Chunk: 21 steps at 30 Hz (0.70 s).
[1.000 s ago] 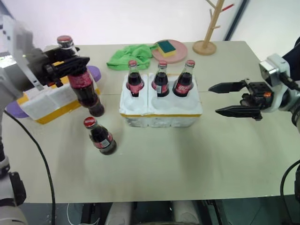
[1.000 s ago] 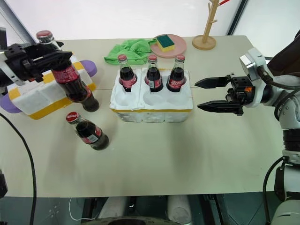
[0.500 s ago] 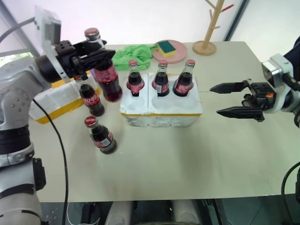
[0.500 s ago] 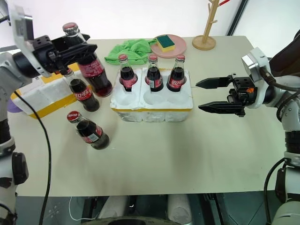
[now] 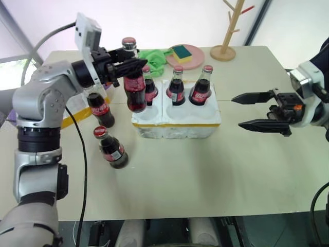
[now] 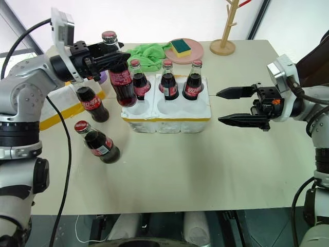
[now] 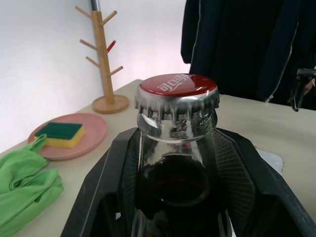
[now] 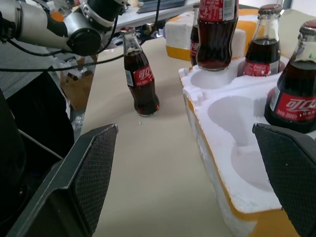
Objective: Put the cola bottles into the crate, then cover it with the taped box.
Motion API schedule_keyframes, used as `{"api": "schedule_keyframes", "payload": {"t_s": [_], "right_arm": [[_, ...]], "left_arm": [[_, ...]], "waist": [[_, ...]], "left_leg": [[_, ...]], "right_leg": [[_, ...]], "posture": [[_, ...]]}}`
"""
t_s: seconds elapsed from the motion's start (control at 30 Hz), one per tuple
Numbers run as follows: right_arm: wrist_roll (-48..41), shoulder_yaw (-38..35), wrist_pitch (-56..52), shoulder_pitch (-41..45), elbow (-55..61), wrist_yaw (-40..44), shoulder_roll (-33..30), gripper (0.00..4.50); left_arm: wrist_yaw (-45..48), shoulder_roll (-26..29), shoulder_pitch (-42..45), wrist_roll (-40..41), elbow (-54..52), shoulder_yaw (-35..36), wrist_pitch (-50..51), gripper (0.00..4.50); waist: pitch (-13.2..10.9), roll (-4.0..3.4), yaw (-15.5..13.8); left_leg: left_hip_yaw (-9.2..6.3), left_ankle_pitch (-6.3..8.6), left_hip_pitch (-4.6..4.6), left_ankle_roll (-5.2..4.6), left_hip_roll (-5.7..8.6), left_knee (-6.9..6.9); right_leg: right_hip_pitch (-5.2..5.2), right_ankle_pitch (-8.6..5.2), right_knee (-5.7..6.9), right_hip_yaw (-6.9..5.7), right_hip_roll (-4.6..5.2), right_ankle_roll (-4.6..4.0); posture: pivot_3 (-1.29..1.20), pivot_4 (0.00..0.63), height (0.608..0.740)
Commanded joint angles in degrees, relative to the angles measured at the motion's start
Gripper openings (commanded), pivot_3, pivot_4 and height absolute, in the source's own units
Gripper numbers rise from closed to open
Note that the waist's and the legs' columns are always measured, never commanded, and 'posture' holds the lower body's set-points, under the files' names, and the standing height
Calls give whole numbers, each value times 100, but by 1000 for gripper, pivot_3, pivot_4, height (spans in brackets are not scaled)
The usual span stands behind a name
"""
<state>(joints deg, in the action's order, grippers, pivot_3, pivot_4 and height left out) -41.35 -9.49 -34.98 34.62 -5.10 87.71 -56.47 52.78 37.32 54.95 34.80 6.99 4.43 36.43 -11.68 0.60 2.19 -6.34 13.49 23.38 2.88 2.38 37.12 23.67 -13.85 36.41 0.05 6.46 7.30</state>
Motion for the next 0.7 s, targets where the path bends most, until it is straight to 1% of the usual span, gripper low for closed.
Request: {"api": "schedule_keyframes", "payload": {"t_s": [0.03, 0.47, 0.7], "right_arm": [[-126, -242, -31, -23, 192, -85, -18, 4500], [-226, -383, -70, -208, 304, -234, 8, 4500], [-247, -407, -63, -222, 325, -293, 8, 4500]], "left_arm": [[204, 55, 356, -30, -16, 142, -236, 2018], [368, -294, 545, -124, -14, -43, -201, 2018], [445, -223, 339, -54, -304, 6, 13, 2018]], "waist": [[0, 0, 4], [0, 0, -14], [0, 0, 14]], "left_leg": [[0, 0, 0, 0, 0, 0], [-1, 0, 0, 0, 0, 0], [-1, 0, 0, 0, 0, 0]], "right_leg": [[0, 0, 0, 0, 0, 0], [-1, 1, 0, 0, 0, 1], [0, 1, 0, 0, 0, 1]], "posture": [[0, 150, 740], [0, 150, 740], [0, 150, 740]]}}
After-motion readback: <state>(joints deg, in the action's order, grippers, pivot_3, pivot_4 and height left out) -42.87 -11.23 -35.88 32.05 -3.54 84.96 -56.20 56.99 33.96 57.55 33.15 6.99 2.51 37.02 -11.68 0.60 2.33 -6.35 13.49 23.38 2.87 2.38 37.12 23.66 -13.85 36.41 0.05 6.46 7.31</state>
